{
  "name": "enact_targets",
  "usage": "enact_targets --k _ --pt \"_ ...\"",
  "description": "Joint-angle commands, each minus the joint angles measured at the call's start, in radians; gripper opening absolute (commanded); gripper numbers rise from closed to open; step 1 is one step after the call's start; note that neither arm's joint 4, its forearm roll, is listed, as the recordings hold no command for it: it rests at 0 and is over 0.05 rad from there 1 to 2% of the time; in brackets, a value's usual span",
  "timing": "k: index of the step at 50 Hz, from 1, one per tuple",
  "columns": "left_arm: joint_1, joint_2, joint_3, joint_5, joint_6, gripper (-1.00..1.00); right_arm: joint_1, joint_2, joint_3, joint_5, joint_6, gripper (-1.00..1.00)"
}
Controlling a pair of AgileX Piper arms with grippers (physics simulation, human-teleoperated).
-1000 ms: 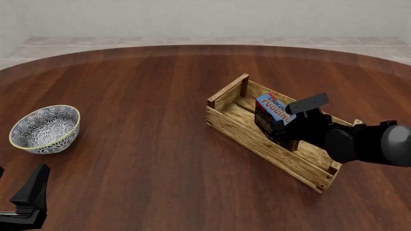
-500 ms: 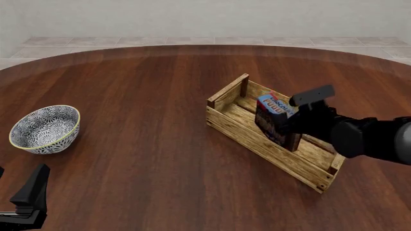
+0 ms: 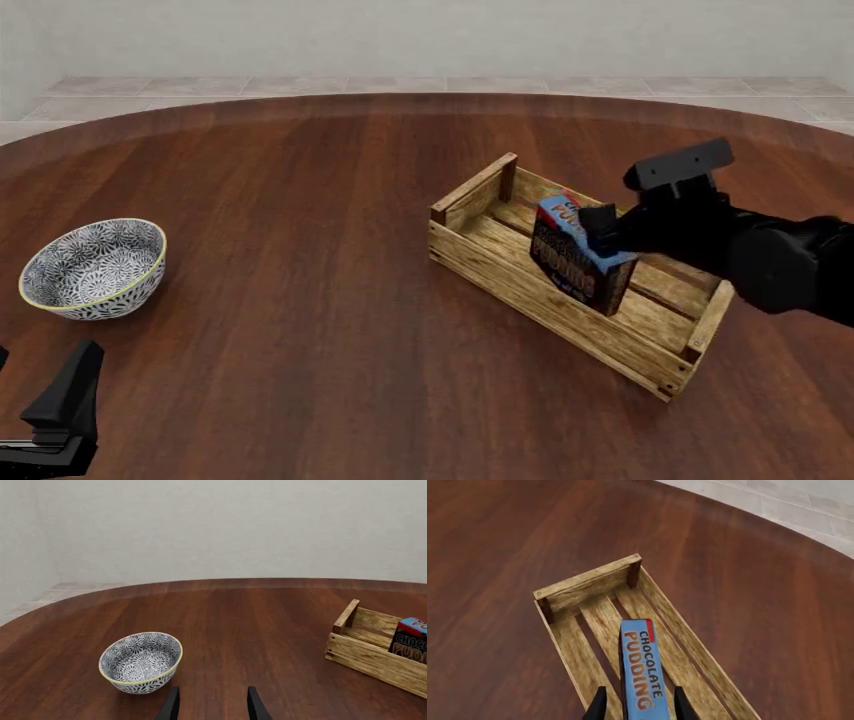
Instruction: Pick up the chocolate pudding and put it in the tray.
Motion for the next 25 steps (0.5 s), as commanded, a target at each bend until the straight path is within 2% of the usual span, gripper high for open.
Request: enact_targets --k 1,25 --pt "0.000 0.000 0.000 0.000 0.000 1.00 -0.006 -0.106 -0.019 0.078 0.002 1.00" --pt "0.000 0.000 0.000 0.000 0.000 1.00 0.042 -0.367 -0.075 0.285 -0.006 1.00"
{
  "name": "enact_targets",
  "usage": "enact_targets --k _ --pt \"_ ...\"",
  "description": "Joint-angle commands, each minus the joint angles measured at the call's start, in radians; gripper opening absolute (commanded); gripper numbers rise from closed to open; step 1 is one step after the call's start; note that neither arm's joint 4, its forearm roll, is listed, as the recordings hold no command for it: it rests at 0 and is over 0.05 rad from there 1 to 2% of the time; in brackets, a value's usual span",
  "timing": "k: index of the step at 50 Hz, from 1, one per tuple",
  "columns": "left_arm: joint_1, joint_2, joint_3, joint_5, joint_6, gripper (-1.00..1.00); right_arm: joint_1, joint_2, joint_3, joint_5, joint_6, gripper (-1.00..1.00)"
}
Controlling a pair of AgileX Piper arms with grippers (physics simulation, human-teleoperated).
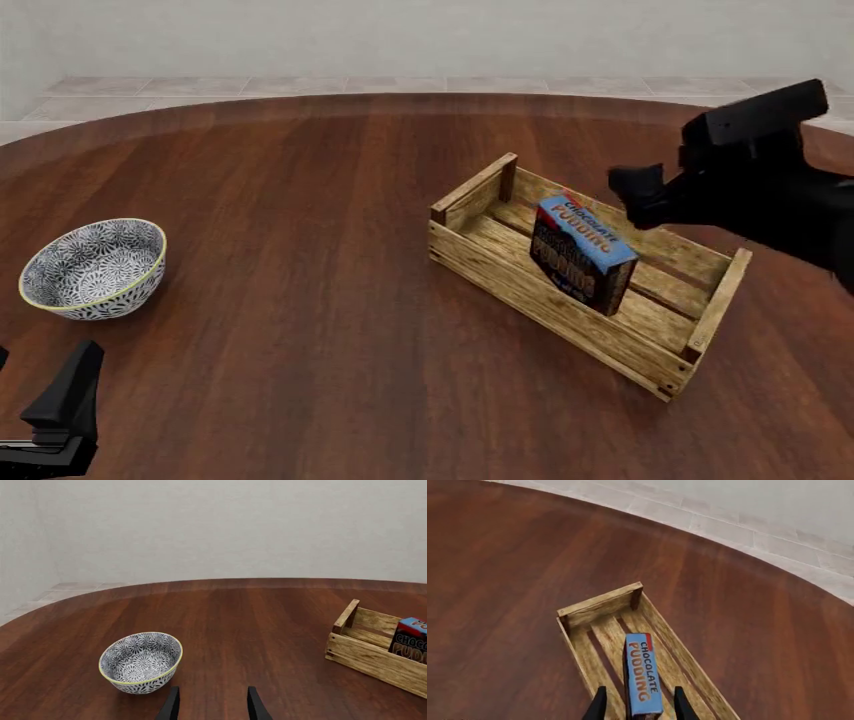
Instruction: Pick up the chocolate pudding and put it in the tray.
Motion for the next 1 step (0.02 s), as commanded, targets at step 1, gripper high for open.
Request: enact_targets --k 1 --pt "0.000 0.000 0.000 0.000 0.000 1.00 0.016 -0.125 -0.028 0.097 0.003 1.00"
